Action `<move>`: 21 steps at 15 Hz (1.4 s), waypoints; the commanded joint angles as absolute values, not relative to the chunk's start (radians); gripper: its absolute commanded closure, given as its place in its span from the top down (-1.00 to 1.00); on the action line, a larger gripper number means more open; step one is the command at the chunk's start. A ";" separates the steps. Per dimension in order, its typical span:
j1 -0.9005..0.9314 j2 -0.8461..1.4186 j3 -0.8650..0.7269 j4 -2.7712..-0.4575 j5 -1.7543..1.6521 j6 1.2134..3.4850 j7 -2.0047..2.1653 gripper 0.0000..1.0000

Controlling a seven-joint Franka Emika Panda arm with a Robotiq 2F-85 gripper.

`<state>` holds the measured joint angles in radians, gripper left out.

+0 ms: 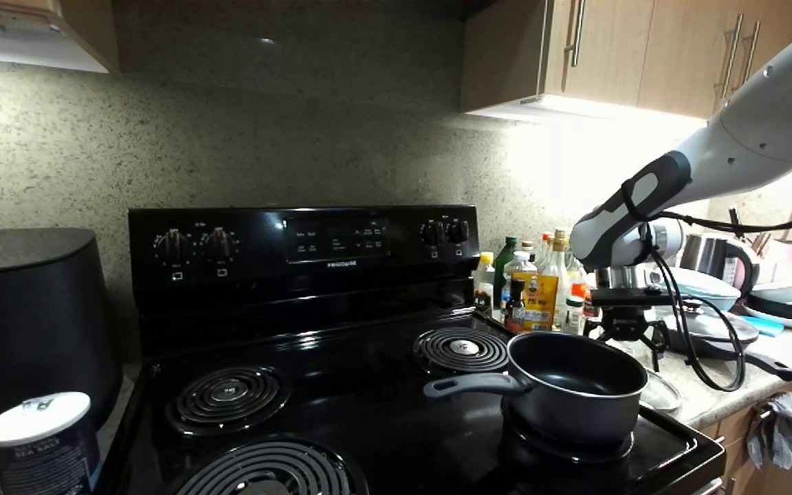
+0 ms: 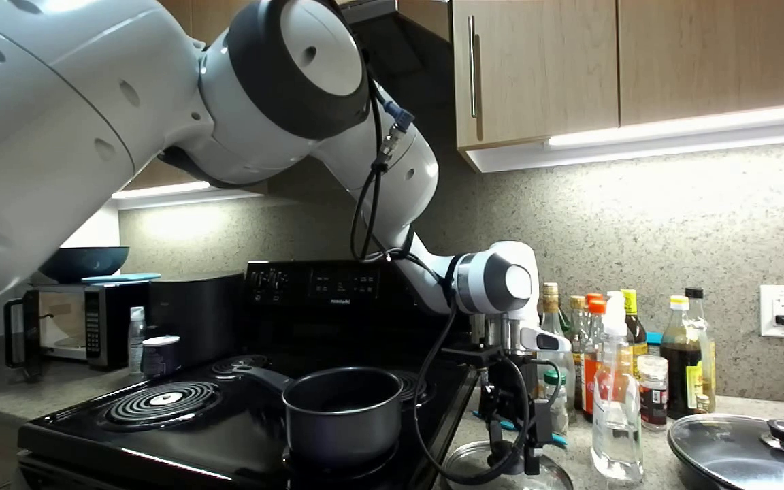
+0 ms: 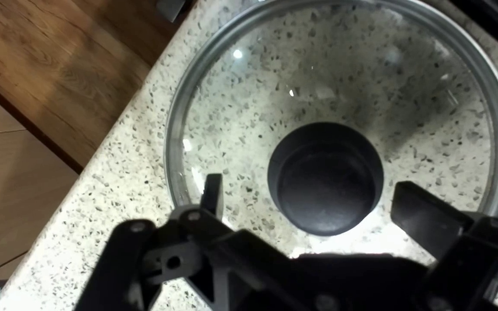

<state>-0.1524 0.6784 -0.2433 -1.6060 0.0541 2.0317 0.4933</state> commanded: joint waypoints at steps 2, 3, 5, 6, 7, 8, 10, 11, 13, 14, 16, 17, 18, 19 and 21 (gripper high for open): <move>-0.144 0.666 -0.247 -1.642 0.042 2.066 0.495 0.47; -0.142 0.667 -0.248 -1.639 0.042 2.063 0.498 0.37; -0.143 0.670 -0.247 -1.635 0.046 2.057 0.503 0.09; -0.143 0.669 -0.247 -1.633 0.049 2.054 0.505 -0.06; -0.144 0.669 -0.247 -1.630 0.049 2.052 0.507 -0.17; -0.144 0.667 -0.248 -1.629 0.049 2.049 0.507 -0.30; -0.146 0.666 -0.247 -1.622 0.053 2.042 0.506 -0.51; -0.148 0.666 -0.245 -1.621 0.057 2.040 0.504 -0.51; -0.152 0.657 -0.243 -1.626 0.060 2.036 0.493 -0.51; -0.154 0.642 -0.243 -1.643 0.058 2.047 0.481 -0.51; -0.161 0.584 -0.243 -1.713 0.069 2.114 0.462 -0.51; -0.167 0.542 -0.243 -1.771 0.082 2.186 0.454 -0.51; -0.173 0.511 -0.241 -1.816 0.096 2.248 0.445 -0.51; -0.180 0.484 -0.238 -1.858 0.113 2.310 0.437 -0.51; -0.200 0.464 -0.234 -1.882 0.146 2.342 0.422 -0.51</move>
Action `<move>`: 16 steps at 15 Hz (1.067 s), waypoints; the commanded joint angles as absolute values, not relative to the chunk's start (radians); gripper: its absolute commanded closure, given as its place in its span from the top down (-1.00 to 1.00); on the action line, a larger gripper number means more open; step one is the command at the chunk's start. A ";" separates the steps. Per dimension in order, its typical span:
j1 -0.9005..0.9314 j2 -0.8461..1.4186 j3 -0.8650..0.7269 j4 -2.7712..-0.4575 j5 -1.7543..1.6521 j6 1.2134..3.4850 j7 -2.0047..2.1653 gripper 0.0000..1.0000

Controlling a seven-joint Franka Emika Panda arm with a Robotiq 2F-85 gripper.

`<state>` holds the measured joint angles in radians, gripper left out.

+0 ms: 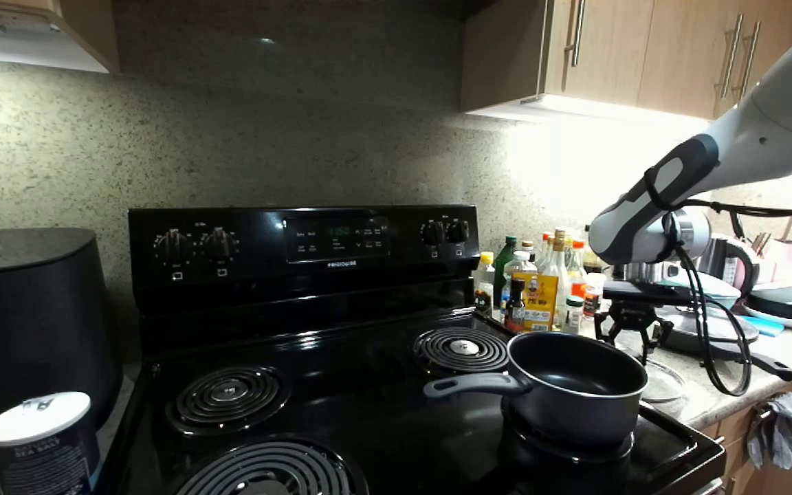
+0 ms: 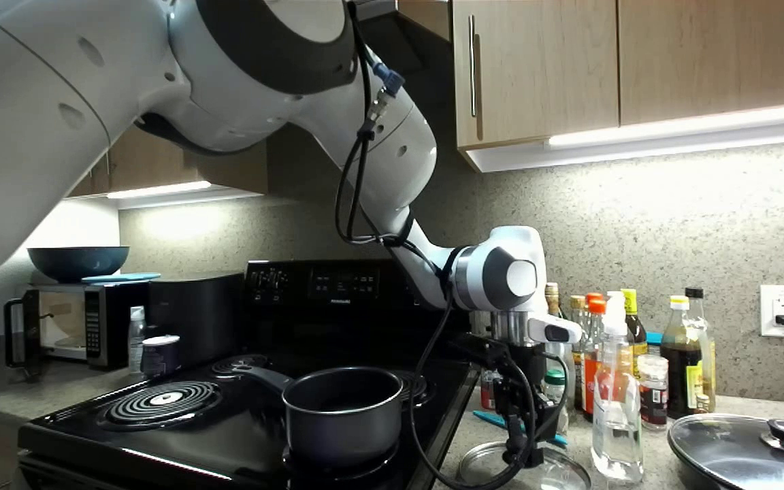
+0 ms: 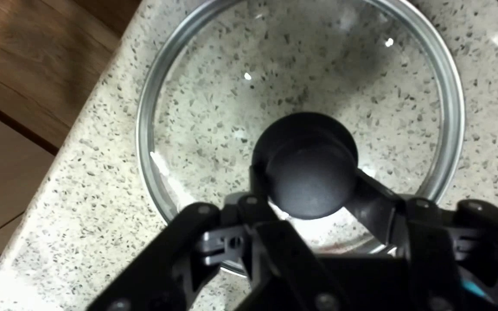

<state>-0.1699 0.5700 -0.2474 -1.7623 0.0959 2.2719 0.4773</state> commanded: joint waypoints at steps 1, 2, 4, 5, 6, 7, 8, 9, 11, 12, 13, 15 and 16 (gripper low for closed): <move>-0.176 0.549 -0.249 -1.788 0.111 2.295 0.469 -0.01; -0.184 0.528 -0.249 -1.811 0.119 2.306 0.461 -0.01; -0.191 0.503 -0.249 -1.830 0.123 2.309 0.457 -0.01; -0.190 0.497 -0.249 -1.834 0.124 2.309 0.457 -0.01; -0.190 0.495 -0.248 -1.836 0.124 2.309 0.457 -0.01; -0.190 0.495 -0.246 -1.837 0.125 2.309 0.457 -0.01; -0.190 0.495 -0.246 -1.837 0.125 2.310 0.457 -0.01; -0.190 0.495 -0.246 -1.838 0.125 2.310 0.457 -0.01; -0.178 0.498 -0.250 -1.847 0.102 2.316 0.457 0.50; -0.171 0.497 -0.253 -1.854 0.087 2.326 0.457 0.60; -0.164 0.497 -0.255 -1.863 0.074 2.338 0.460 0.71; -0.155 0.501 -0.256 -1.866 0.060 2.336 0.466 0.95; -0.152 0.504 -0.255 -1.864 0.057 2.328 0.467 0.98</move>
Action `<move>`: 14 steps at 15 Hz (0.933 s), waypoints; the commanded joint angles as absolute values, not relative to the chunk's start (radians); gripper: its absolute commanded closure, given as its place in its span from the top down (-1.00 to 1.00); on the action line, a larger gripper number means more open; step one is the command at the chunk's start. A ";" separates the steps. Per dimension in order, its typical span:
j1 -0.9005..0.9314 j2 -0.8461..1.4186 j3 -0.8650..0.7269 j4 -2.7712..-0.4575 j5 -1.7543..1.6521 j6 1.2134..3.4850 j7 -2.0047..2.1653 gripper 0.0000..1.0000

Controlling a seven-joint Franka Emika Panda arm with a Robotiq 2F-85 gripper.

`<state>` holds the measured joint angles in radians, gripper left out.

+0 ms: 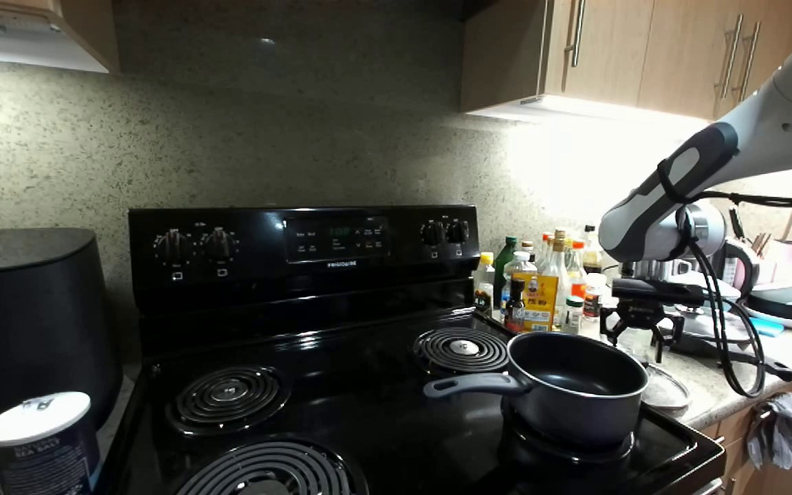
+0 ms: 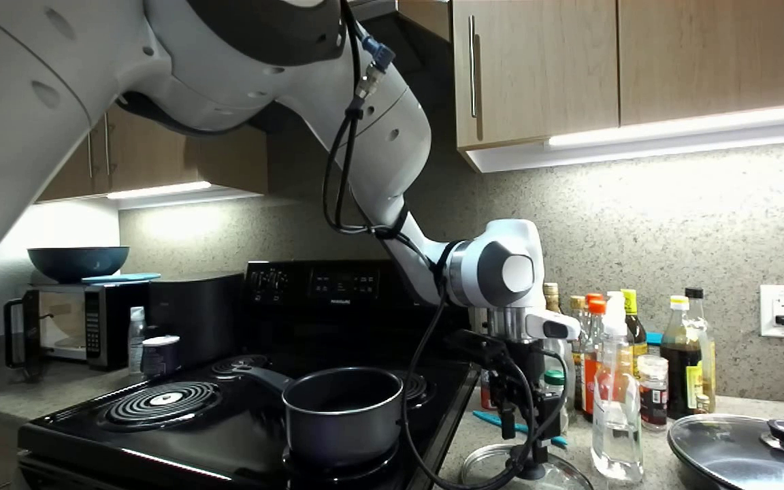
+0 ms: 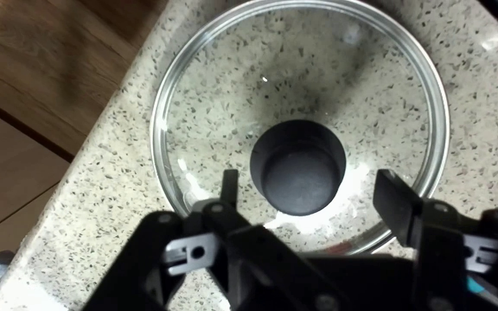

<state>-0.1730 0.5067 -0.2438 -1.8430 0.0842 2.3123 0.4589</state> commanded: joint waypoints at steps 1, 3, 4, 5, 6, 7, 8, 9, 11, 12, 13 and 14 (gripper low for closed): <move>-0.148 0.509 -0.256 -1.861 0.053 2.324 0.469 1.00; -0.144 0.515 -0.255 -1.857 0.050 2.318 0.470 1.00; -0.143 0.519 -0.255 -1.855 0.050 2.318 0.468 1.00; -0.146 0.525 -0.252 -1.848 0.056 2.312 0.463 1.00; -0.149 0.533 -0.251 -1.838 0.060 2.305 0.459 1.00; -0.154 0.545 -0.249 -1.819 0.062 2.290 0.451 1.00; -0.157 0.555 -0.248 -1.803 0.065 2.275 0.450 1.00; -0.161 0.564 -0.246 -1.791 0.067 2.265 0.446 1.00; -0.169 0.580 -0.242 -1.766 0.071 2.256 0.430 0.99; -0.173 0.589 -0.240 -1.751 0.073 2.246 0.423 0.50; -0.177 0.601 -0.239 -1.731 0.075 2.229 0.418 0.46; -0.180 0.608 -0.238 -1.718 0.075 2.218 0.415 0.34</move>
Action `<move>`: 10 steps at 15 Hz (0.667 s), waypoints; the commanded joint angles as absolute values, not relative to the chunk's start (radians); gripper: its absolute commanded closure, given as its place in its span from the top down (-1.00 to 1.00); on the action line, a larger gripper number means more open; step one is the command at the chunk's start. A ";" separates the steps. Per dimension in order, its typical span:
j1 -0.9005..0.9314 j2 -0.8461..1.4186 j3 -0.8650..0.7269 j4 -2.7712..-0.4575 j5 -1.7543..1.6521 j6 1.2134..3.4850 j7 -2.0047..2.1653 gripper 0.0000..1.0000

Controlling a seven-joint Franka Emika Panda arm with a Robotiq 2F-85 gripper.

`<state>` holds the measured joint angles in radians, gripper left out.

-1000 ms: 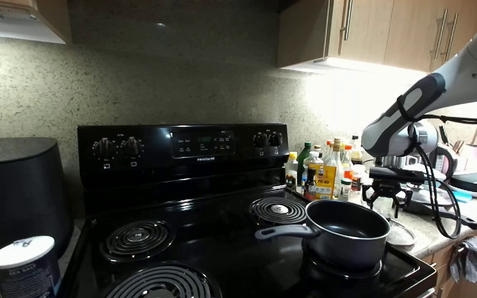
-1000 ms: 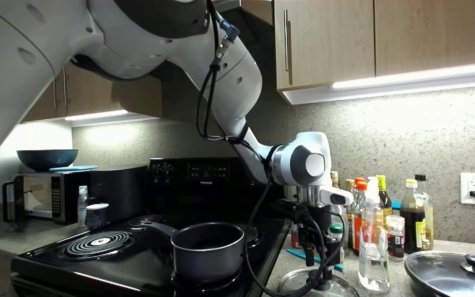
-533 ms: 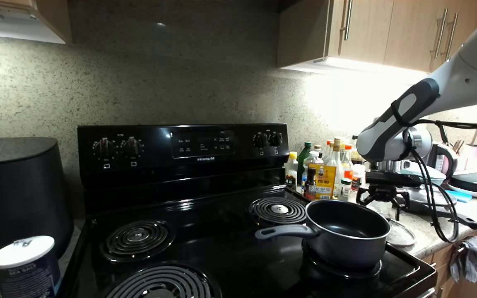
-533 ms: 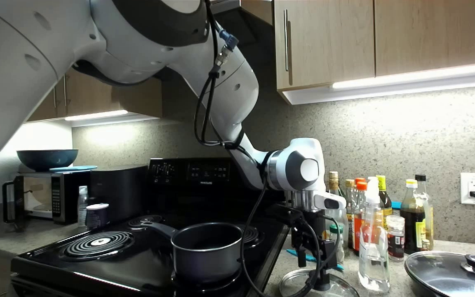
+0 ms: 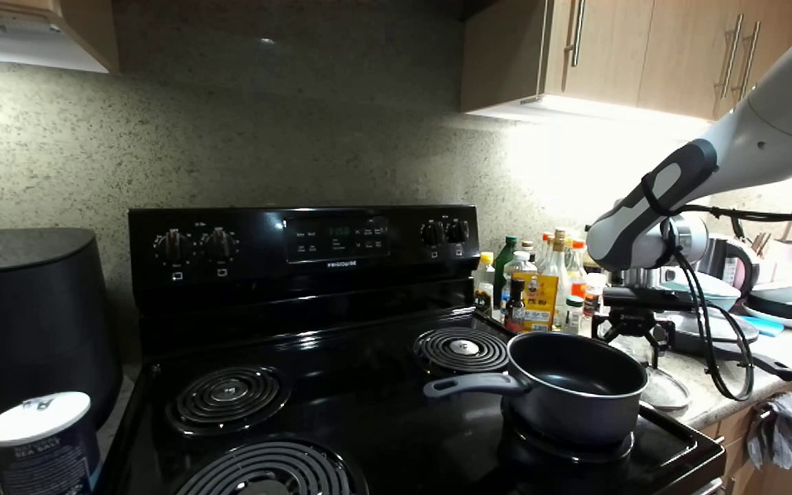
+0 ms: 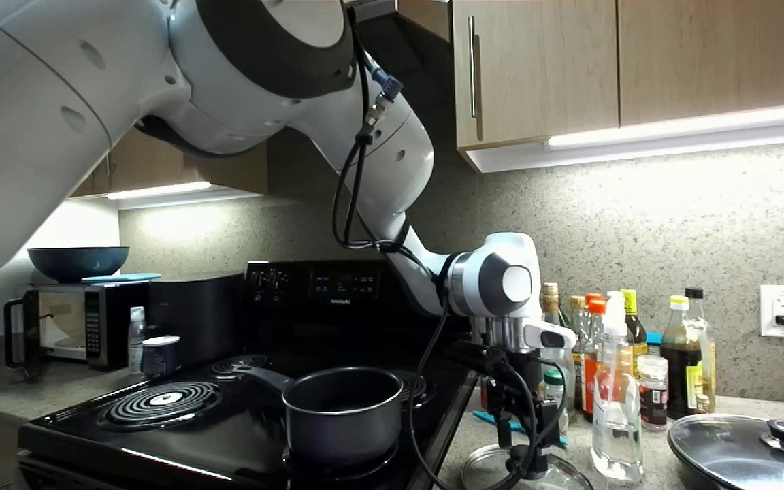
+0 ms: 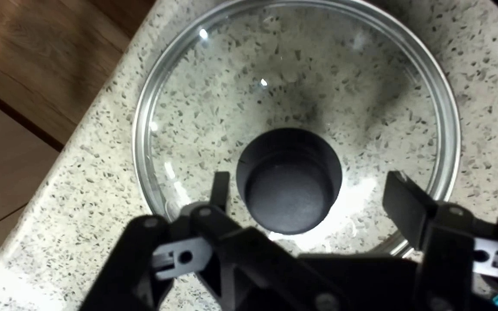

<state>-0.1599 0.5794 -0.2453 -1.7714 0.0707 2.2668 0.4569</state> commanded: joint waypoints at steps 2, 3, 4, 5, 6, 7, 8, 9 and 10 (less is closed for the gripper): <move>-0.186 0.624 -0.237 -1.689 0.077 2.193 0.410 0.06; -0.187 0.631 -0.238 -1.675 0.077 2.178 0.412 -0.06; -0.189 0.635 -0.238 -1.662 0.078 2.164 0.414 -0.20; -0.190 0.637 -0.238 -1.654 0.080 2.154 0.419 -0.31; -0.191 0.638 -0.239 -1.645 0.083 2.151 0.425 -0.39; -0.194 0.638 -0.238 -1.639 0.087 2.143 0.426 -0.42; -0.195 0.640 -0.238 -1.634 0.090 2.141 0.431 -0.55; -0.195 0.637 -0.238 -1.635 0.092 2.143 0.435 -0.56; -0.193 0.633 -0.239 -1.640 0.092 2.152 0.438 -0.56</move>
